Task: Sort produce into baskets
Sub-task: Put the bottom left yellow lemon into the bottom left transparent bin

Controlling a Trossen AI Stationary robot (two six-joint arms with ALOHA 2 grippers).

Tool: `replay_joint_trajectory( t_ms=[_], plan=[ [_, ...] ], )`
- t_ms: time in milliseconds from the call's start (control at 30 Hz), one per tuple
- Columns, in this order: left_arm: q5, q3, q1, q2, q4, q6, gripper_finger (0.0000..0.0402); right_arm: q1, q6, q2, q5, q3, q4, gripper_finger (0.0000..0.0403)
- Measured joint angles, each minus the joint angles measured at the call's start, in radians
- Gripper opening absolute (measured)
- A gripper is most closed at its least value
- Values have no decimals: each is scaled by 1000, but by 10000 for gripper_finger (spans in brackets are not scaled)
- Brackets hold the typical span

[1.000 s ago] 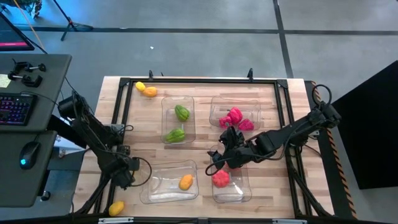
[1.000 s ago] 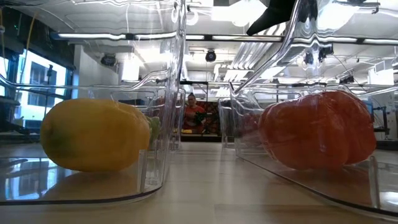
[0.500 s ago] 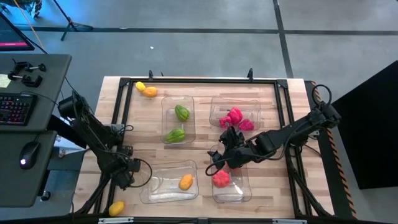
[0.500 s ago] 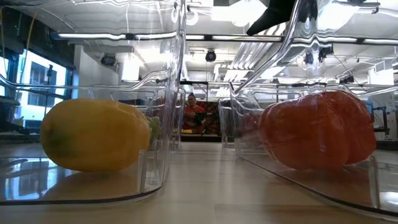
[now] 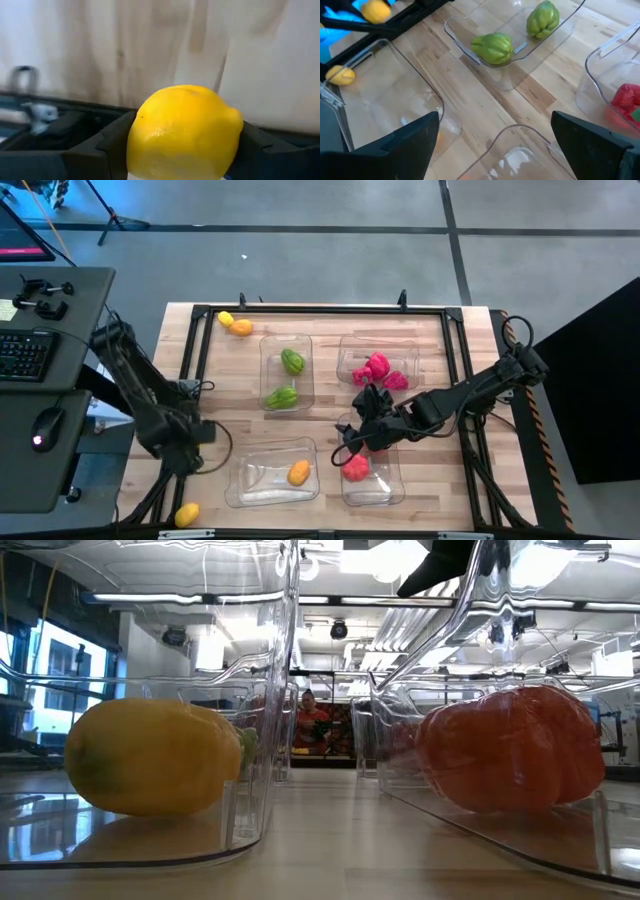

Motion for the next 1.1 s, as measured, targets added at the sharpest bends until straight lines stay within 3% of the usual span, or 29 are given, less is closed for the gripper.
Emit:
replay_joint_trajectory(
  t_ms=[100, 167, 233, 300, 533, 700, 867, 1000, 1100],
  plan=[
    [-153, 126, 5, -49, -93, -141, 235, 0, -31, 0, -3, 0, -12, 376],
    [-295, 198, 15, -57, -65, -203, 251, 0, -33, 0, -6, 0, -29, 376],
    [-386, 246, 34, -42, -2, -168, 257, 0, -28, 0, -7, 0, -50, 376],
    [-406, 270, 70, -4, 76, -80, 260, 0, -28, 0, -7, 0, -68, 376],
    [-234, 267, 159, 205, 376, 187, 264, 0, -27, 0, -21, 0, -104, 376],
    [-106, 267, 198, 306, 541, 221, 265, 0, -42, 0, -25, 0, -124, 376],
    [10, 267, 229, 350, 587, 298, 265, 0, -72, 0, -27, 0, -127, 376],
    [24, 267, 275, 364, 535, 215, 268, 0, -101, 0, -27, 0, -128, 376],
    [166, 261, 319, 366, 549, 298, 274, 0, -113, 0, -26, 0, -129, 376]
  ],
)
